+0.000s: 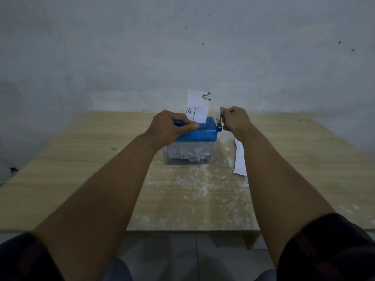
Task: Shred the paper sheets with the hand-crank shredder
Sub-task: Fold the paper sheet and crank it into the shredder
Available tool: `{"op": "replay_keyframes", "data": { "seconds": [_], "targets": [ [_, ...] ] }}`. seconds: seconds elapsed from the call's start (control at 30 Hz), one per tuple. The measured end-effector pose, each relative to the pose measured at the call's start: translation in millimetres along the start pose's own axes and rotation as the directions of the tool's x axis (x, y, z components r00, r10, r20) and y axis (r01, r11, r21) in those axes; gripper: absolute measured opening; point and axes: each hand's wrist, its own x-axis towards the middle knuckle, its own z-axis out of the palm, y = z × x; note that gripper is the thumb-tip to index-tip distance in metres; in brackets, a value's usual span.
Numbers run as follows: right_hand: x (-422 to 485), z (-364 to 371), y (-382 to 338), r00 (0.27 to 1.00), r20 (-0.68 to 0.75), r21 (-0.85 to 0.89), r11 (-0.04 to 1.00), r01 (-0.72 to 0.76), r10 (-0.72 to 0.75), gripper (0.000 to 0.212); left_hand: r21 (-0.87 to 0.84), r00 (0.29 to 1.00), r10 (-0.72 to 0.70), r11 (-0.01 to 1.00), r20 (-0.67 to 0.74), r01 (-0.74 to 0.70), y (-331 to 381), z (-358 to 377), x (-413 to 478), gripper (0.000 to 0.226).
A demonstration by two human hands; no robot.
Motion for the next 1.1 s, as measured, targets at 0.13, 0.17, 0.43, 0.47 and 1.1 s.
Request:
{"op": "replay_keyframes", "data": {
  "seconds": [0.13, 0.17, 0.43, 0.47, 1.1],
  "targets": [
    [-22.5, 2.1, 35.7, 0.992, 0.068, -0.194, 0.977, -0.091, 0.106, 0.029, -0.065, 1.0, -0.02, 0.998, 0.02, 0.021, 2.6, -0.5, -1.2, 0.018],
    [-30.6, 4.7, 46.2, 0.988, 0.071, -0.151, 0.981, -0.125, 0.137, 0.028, -0.072, 0.999, -0.024, 0.997, 0.022, 0.026, 3.1, -0.1, -0.9, 0.018],
    [-90.2, 7.8, 67.8, 0.989, -0.089, -0.003, 0.993, -0.116, 0.115, 0.024, -0.042, 0.999, -0.037, 0.998, -0.012, 0.037, 2.3, 2.6, 0.0, 0.023],
    [-95.7, 5.2, 63.3, 0.99, -0.1, 0.03, 0.995, -0.094, 0.097, 0.023, -0.036, 0.999, -0.036, 0.999, -0.015, 0.036, 1.7, 2.9, 0.5, 0.027],
    [-23.7, 7.3, 35.6, 0.996, -0.018, -0.01, 0.996, -0.091, 0.091, 0.026, -0.023, 0.999, -0.043, 0.999, -0.01, 0.043, 3.5, 3.9, -1.9, 0.027]
  ]
}}
